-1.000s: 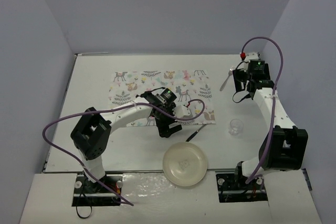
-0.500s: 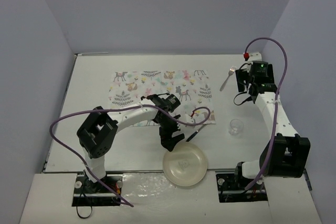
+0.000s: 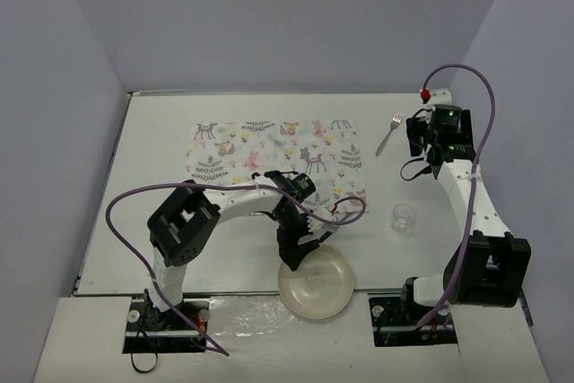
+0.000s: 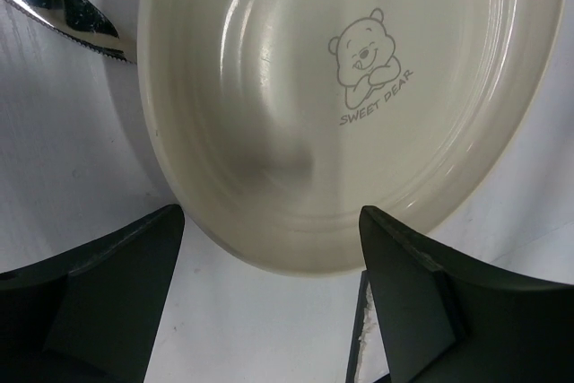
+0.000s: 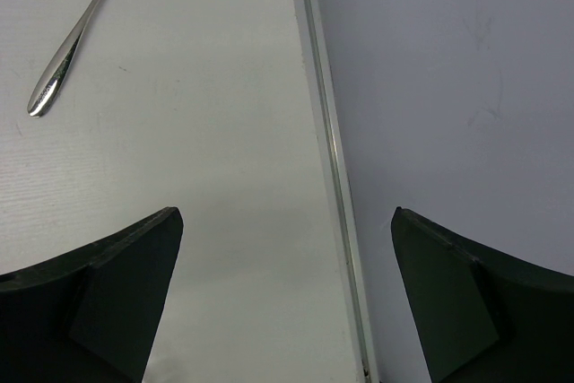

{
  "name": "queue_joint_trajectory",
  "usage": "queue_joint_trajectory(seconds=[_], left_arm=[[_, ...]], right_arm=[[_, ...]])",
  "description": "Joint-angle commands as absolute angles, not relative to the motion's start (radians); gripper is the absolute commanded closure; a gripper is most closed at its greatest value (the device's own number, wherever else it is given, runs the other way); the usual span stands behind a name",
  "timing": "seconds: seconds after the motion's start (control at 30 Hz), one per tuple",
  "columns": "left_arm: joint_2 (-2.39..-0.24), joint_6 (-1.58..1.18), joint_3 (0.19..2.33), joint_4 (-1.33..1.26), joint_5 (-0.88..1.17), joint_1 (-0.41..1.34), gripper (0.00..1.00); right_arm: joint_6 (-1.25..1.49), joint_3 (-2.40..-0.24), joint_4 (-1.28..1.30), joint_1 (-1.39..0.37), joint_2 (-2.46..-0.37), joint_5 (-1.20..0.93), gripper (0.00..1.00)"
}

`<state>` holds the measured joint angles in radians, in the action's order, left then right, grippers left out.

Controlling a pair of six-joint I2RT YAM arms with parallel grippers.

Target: Set the dinner table for one person

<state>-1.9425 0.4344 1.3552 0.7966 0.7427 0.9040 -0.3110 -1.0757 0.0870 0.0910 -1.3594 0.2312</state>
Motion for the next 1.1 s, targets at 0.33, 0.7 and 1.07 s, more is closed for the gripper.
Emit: queue_joint_trajectory(seconds=[0.33, 0.7, 1.07], left_arm=[[-2.087, 0.389, 1.394, 0.682, 0.63, 0.971, 0.64], [-2.077, 0.321, 1.414, 0.548, 0.276, 0.98, 1.0], [-1.778, 0.323, 1.808, 0.636, 0.056, 0.688, 1.0]], right_arm=[[-0.323, -1.039, 0.012, 0.095, -1.307, 0.254, 0.0], [-0.335, -1.003, -0.027, 0.096, -1.282, 0.266, 0.0], [-0.33, -1.003, -0.041, 0.103, -1.255, 0.262, 0.0]])
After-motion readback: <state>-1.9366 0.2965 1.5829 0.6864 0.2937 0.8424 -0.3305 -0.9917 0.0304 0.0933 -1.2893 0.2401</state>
